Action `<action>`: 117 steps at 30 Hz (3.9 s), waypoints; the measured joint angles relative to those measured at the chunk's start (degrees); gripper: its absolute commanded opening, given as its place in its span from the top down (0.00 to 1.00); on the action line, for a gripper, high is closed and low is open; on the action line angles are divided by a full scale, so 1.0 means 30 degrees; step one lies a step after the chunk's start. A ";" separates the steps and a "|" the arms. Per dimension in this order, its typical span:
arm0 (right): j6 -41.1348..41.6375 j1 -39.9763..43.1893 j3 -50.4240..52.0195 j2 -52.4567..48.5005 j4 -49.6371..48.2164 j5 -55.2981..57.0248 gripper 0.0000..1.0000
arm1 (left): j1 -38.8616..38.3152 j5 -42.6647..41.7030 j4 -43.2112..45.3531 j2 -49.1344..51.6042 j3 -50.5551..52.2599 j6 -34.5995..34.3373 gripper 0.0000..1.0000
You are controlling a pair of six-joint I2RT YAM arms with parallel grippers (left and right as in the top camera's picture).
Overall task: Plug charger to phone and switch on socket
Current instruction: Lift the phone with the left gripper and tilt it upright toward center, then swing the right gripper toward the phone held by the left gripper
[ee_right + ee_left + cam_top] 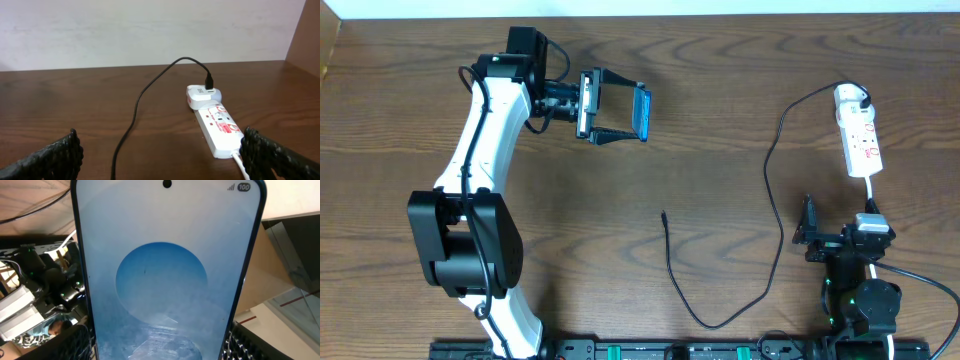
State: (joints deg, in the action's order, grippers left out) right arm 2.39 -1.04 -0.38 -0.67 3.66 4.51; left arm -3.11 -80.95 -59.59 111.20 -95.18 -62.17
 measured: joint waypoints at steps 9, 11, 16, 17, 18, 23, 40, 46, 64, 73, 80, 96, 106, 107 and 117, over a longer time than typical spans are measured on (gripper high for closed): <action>0.0000 0.0000 -0.0007 0.0000 0.0000 0.0000 0.01 | 0.0000 0.0000 0.0000 0.0000 0.0000 -0.0211 0.93; 0.0000 0.0000 -0.0007 0.0000 0.0000 0.0000 0.01 | 0.0000 0.0000 0.0000 0.0000 0.0000 -0.0211 0.93; 0.0000 0.0000 -0.0007 0.0000 0.0000 0.0000 0.01 | 0.0000 0.0000 0.0000 0.0000 0.0000 -0.0211 0.93; 0.0000 0.0000 -0.0007 0.0000 0.0000 0.0000 0.01 | 0.0000 0.0000 0.0000 0.0000 0.0007 -0.0211 0.93; 0.0000 0.0000 0.0000 0.0000 0.0000 0.0000 0.01 | 0.0000 0.0000 0.0000 0.0000 0.0000 -0.0211 0.93; 0.0000 0.0000 -0.0007 0.0000 0.0000 0.0000 0.01 | 0.0000 -0.0007 0.0000 0.0000 0.0007 -0.0619 0.93; 0.0000 0.0000 0.0000 0.0000 0.0000 0.0000 0.01 | 0.0000 -0.0058 0.0000 0.0000 0.0007 -0.1552 0.93; 0.0000 0.0000 -0.0007 0.0000 0.0000 0.0000 0.01 | 0.0000 -0.0058 0.0007 0.0000 0.0000 -0.1661 0.93; 0.0000 0.0000 -0.0007 0.0000 0.0000 0.0000 0.01 | 0.0000 0.3009 0.0015 0.0000 0.0000 -0.1705 0.92; 0.0000 0.0000 -0.0007 0.0000 0.0000 0.0000 0.01 | 0.0000 0.9806 0.0015 0.0000 0.0000 -0.1698 0.93; 0.0000 0.0000 -0.0007 0.0000 0.0000 0.0000 0.01 | 0.0000 1.5059 -0.0007 0.0000 0.0007 -0.1698 0.93; 0.0000 0.0000 0.0000 0.0000 0.0000 0.0000 0.01 | 0.0000 1.9074 -0.0226 0.0000 0.0000 -0.1698 0.93; 0.0153 0.0000 -0.0007 0.0000 -0.0189 -0.0066 0.01 | 0.0000 1.9118 -0.0299 0.0000 0.0007 -0.1690 0.93; 0.0306 0.0000 -0.0007 -0.0007 -0.0481 -0.0182 0.01 | 0.0000 1.9110 -0.0299 0.0000 0.0007 -0.1690 0.93; 0.3767 0.0627 -0.0408 -0.1887 -0.2528 -0.3468 0.01 | 0.0000 1.9103 -0.0306 0.0000 0.0007 -0.1698 0.93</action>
State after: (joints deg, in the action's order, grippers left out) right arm 13.69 0.84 -1.61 -6.33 -3.92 -5.89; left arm -3.11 -23.64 -60.51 111.20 -95.15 -67.26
